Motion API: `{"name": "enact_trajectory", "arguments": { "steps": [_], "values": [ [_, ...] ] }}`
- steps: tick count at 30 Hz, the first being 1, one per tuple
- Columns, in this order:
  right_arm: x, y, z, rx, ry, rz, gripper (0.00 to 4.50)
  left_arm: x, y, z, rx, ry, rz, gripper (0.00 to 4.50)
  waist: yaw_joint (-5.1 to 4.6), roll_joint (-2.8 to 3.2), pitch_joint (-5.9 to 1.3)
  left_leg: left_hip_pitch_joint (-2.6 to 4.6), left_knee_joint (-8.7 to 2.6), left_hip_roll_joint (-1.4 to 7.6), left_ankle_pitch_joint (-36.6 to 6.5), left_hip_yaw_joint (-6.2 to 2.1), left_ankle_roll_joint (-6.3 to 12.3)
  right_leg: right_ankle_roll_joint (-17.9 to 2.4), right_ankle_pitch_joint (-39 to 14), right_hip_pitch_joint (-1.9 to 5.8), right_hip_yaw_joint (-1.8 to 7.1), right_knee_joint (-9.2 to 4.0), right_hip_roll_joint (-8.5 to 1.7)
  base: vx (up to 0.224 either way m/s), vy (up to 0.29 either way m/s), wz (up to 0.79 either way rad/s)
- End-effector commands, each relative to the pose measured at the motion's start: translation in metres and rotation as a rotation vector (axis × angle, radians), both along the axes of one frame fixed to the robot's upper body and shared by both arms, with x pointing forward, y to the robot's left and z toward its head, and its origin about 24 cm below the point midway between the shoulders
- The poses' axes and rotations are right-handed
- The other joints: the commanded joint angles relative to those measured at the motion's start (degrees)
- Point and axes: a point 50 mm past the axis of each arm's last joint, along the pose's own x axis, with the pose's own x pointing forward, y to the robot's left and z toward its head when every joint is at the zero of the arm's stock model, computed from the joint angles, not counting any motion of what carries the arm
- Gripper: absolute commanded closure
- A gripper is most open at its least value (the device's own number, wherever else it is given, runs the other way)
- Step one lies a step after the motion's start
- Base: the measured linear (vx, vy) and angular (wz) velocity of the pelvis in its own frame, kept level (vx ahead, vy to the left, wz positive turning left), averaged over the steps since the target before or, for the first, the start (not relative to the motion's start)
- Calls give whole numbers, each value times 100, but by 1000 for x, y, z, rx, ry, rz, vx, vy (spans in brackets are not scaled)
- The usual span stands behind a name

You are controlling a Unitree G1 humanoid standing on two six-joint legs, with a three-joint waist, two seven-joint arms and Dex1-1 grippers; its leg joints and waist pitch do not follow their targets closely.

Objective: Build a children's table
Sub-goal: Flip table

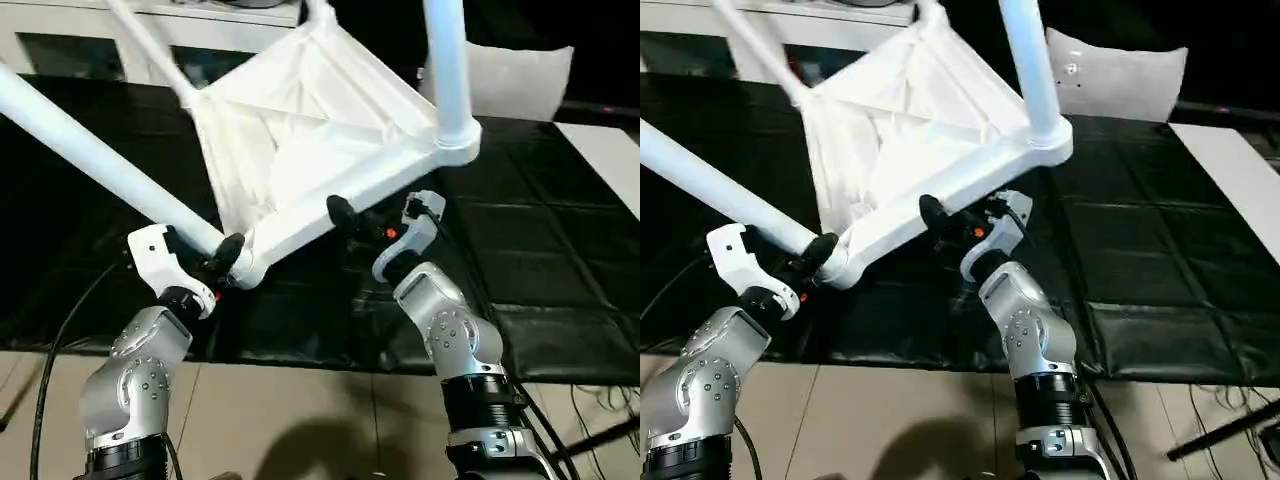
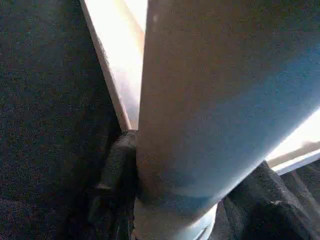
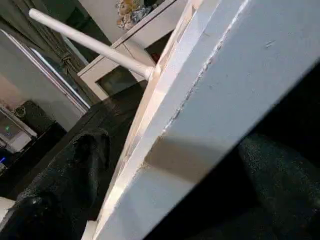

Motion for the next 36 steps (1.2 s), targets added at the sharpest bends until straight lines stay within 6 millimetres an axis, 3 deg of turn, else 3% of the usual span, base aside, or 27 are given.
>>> {"name": "enact_trajectory", "arguments": {
  "steps": [1,2,3,5,7,8,9,13,14,15,17,18,22,23,25,27,36],
  "values": [
    [-3,-4,0,20,11,-15,0,-2,-20,-7,-122,41,-104,246,-21,4,-348,27,-487,352,-733,-116,44,-659,-1349,278,403,-441,-443,0,0,0],
    [-5,-6,-1,31,24,-28,0,-3,-20,-7,-121,43,-107,246,-17,-3,-352,26,-484,350,-710,-116,51,-655,-1316,281,403,-436,-444,0,0,0],
    [-5,-6,-1,31,24,-28,0,-3,-20,-7,-121,43,-107,246,-12,49,-347,27,-489,349,-712,-122,42,-664,-1304,279,404,-433,-446,0,0,0],
    [-7,-8,-3,40,33,-39,0,-3,-20,-7,-120,44,-110,246,-25,26,-350,24,-492,349,-772,-122,15,-665,-1330,278,400,-445,-438,0,0,0],
    [-7,-9,-3,65,32,-52,0,-5,-22,-8,-115,53,-143,246,-24,96,-345,32,-494,344,-872,-126,-21,-669,-1381,269,400,-453,-436,0,0,0],
    [-5,-8,-3,76,28,-54,0,-6,-23,-9,-116,57,-165,246,-35,82,-342,32,-503,350,-930,-128,-39,-664,-1417,268,397,-460,-432,0,0,0],
    [-2,-5,-3,98,31,-52,0,-7,-25,-10,-118,63,-187,246,-32,110,-346,38,-503,352,-947,-133,-61,-670,-1414,268,397,-457,-434,0,0,0],
    [9,4,3,169,38,-46,0,-9,-29,-12,-106,78,-240,246,-40,81,-342,54,-498,347,-1035,-121,-67,-702,-1492,254,395,-467,-428,0,0,0],
    [9,4,3,169,38,-46,0,-9,-29,-12,-106,78,-240,246,-26,102,-349,60,-502,349,-989,-126,-73,-712,-1447,258,392,-455,-423,0,0,0],
    [14,10,8,202,43,-34,0,-10,-31,-13,-93,82,-258,246,-26,52,-351,47,-500,354,-935,-123,-58,-717,-1369,268,395,-442,-431,0,0,0],
    [16,12,9,208,44,-28,0,-10,-31,-13,-87,82,-262,246,-21,84,-359,47,-497,349,-874,-121,-54,-761,-1280,275,393,-430,-429,0,0,0],
    [20,19,12,225,50,-9,0,-11,-32,-12,-68,80,-278,246,-32,34,-358,42,-495,350,-865,-115,-34,-763,-1300,278,391,-429,-431,0,0,0],
    [28,29,17,252,68,-12,0,-14,-35,-11,-46,74,-318,246,-32,65,-362,42,-475,341,-807,-102,-18,-788,-1356,274,393,-430,-444,0,0,0],
    [30,31,18,264,72,-12,0,-15,-36,-10,-46,71,-324,246,-37,18,-360,17,-484,346,-763,-111,6,-789,-1331,296,391,-410,-451,0,0,0],
    [31,36,21,304,72,-1,0,-17,-38,-10,-45,69,-335,246,-54,31,-363,28,-480,353,-760,-113,16,-799,-1324,285,386,-410,-446,0,0,0],
    [32,38,24,339,66,-5,29,-19,-39,-10,-46,71,-342,246,-62,6,-364,22,-471,343,-739,-100,60,-804,-1301,290,389,-413,-444,0,0,0],
    [35,41,25,364,68,6,106,-22,-43,-14,-31,86,-357,246,-79,16,-362,24,-462,338,-733,-89,110,-807,-1407,280,380,-426,-432,0,0,0]
  ]
}}
